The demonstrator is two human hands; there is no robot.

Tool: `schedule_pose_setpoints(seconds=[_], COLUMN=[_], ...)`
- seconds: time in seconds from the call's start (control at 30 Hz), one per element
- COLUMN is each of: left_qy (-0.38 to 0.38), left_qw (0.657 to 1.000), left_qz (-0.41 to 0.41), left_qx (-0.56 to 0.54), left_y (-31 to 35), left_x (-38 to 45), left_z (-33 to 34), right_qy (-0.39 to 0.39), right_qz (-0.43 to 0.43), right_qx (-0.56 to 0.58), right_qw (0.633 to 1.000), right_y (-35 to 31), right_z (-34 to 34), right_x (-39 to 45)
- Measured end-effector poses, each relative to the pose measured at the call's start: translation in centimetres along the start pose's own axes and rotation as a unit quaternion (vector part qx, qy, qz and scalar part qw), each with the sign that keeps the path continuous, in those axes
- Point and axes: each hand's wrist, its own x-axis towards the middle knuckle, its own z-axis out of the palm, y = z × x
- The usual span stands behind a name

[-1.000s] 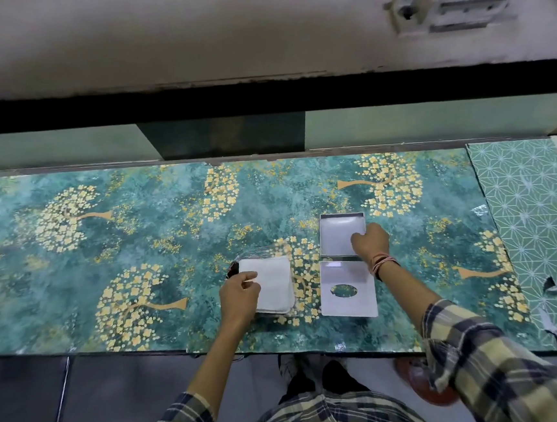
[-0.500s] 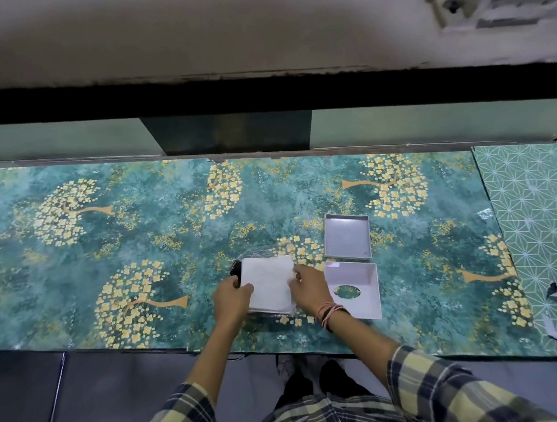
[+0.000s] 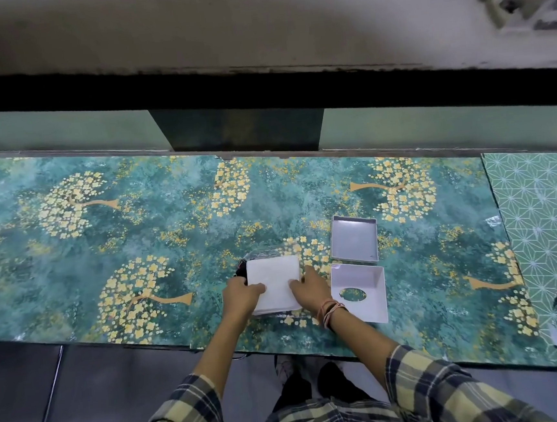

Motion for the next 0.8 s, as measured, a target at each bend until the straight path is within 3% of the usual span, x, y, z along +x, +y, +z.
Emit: schedule_pose_setpoints(seconds=[0.47, 0.8], left_qy=[-0.106, -0.142], left_qw=[0.990, 0.980], left_qz=[-0.047, -0.009], left_qx=[-0.081, -0.139], left_y=[1.0, 1.1], left_x=[1.3, 0.6], left_z=[-0.4, 0.7], right_qy=[0.038, 0.013], right_qz=[-0.017, -0.026], right_qx=[-0.055, -0.017], right_qw=[0.998, 0.999], right_y=[0.6, 0.7], right_z=[1.1, 0.0], right_x=[-0.3, -0.8])
